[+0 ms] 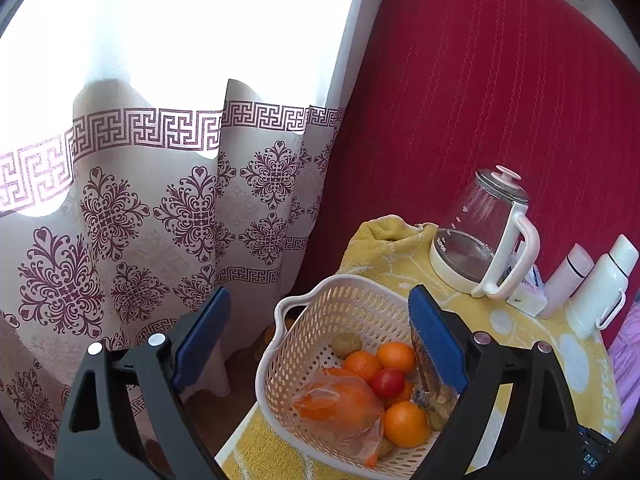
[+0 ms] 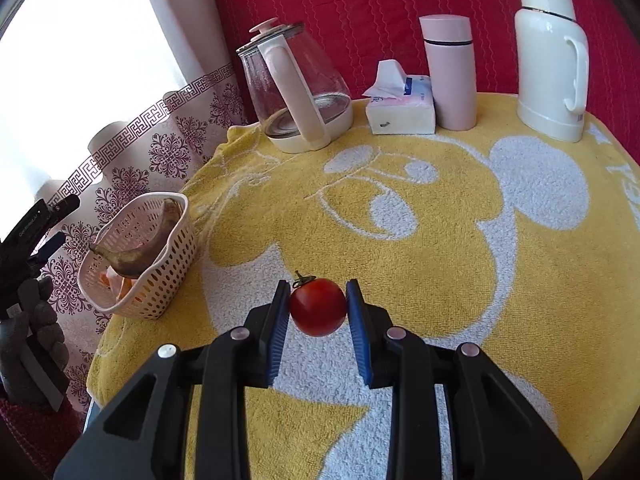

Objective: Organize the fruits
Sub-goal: 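Carry the tomato into the white basket and open the right tool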

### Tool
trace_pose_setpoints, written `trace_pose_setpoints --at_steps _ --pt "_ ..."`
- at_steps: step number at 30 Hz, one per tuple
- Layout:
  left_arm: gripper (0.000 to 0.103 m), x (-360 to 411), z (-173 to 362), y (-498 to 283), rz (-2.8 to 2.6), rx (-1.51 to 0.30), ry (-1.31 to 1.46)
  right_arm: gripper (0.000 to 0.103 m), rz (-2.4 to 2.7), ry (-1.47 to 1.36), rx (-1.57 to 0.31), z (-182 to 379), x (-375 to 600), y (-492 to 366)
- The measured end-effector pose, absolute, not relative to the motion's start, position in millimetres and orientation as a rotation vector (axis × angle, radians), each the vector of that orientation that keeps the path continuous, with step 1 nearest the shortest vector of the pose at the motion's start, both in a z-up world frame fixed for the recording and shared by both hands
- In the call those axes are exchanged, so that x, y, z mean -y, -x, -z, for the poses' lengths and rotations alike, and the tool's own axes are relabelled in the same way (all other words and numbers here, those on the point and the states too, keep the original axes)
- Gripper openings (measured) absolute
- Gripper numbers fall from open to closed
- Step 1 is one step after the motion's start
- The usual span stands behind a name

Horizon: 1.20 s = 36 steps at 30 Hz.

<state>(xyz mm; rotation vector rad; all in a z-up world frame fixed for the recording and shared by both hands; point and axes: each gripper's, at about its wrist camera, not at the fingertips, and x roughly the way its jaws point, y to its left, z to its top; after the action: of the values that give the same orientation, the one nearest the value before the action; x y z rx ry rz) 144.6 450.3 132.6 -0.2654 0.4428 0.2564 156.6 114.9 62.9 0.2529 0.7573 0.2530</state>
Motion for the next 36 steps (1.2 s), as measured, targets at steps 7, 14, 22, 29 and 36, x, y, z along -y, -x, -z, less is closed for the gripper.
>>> trace_pose_setpoints --at_steps 7,14,22,29,36 --pt "0.095 -462 -138 -139 -0.291 -0.42 0.28 0.029 -0.416 -0.189 -0.731 -102 -186 -173" --pt "0.095 -474 -144 -133 -0.31 -0.404 0.297 0.029 -0.542 -0.153 -0.768 -117 -254 -197" --pt "0.095 -481 -145 -134 -0.319 -0.404 0.31 0.032 -0.599 -0.181 -0.822 -118 -294 -221" --pt "0.099 -485 -146 -133 -0.335 -0.396 0.323 0.033 -0.594 -0.194 -0.822 -115 -288 -218" --pt "0.1 -484 -147 -132 -0.357 -0.391 0.302 0.054 -0.551 -0.198 -0.795 -113 -272 -208"
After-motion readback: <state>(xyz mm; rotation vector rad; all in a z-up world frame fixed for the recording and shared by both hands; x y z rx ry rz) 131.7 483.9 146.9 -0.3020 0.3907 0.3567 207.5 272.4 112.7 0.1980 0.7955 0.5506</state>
